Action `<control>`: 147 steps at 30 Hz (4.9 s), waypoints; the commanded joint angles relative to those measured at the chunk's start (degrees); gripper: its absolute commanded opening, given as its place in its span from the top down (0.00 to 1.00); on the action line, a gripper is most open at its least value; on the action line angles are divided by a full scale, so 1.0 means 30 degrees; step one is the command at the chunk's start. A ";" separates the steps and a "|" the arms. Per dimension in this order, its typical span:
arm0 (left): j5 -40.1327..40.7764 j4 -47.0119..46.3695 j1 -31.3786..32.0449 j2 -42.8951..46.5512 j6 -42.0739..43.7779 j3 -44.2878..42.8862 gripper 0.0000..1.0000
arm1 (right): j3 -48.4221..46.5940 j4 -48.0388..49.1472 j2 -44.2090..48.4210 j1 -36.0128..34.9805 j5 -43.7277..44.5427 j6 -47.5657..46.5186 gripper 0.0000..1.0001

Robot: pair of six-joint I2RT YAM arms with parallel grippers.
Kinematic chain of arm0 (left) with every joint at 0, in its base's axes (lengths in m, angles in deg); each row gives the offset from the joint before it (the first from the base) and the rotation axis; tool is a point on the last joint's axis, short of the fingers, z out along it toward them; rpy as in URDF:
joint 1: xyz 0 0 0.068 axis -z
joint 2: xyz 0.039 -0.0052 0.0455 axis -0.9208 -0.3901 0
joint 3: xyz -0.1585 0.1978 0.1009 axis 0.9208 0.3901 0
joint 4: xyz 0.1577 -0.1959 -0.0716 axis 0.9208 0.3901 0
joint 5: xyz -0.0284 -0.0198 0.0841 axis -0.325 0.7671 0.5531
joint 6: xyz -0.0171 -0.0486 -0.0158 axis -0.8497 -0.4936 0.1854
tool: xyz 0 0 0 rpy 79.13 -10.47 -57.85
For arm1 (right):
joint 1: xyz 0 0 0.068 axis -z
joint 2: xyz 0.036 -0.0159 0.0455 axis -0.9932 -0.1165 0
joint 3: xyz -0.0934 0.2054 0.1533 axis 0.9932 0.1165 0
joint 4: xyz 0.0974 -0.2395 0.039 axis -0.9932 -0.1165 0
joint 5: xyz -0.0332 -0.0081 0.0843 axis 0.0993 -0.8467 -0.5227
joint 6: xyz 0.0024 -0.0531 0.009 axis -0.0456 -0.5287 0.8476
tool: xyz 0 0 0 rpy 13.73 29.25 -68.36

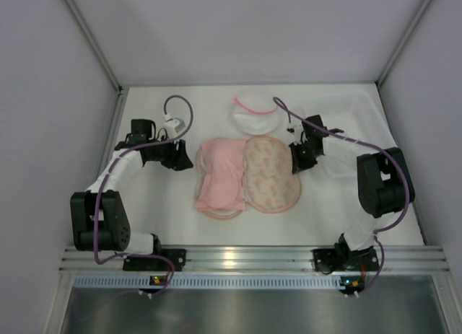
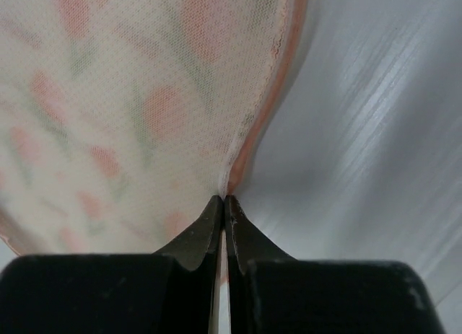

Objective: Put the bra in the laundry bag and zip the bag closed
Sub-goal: Close the laundry bag at the center of the board, then adjust the laundry bag at the center of the board.

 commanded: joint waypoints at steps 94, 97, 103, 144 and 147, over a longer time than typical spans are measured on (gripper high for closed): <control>0.0379 -0.3114 0.3496 -0.8819 -0.5846 -0.1015 0.67 | -0.6383 0.0541 -0.2150 -0.9525 -0.6451 0.0634 0.56; 0.0407 -0.3085 0.3087 -0.8322 -0.5672 -0.0810 0.67 | -0.5456 0.0391 -0.0661 -0.8883 -0.6890 0.0341 0.53; 0.0290 -0.2617 0.1798 -0.6887 -0.4909 -0.0459 0.66 | -0.2524 -0.0337 0.2654 -0.5074 -0.5116 -0.0883 0.51; -0.2107 -0.3789 -0.1739 -0.9378 -0.9245 -0.5992 0.38 | -0.7788 0.1475 -0.2119 -0.9407 -0.5806 -0.1916 0.41; -0.2317 -0.3381 -0.3061 -0.8615 -0.9011 -0.6694 0.37 | -0.8610 0.2061 -0.2760 -0.9524 -0.6248 -0.1942 0.36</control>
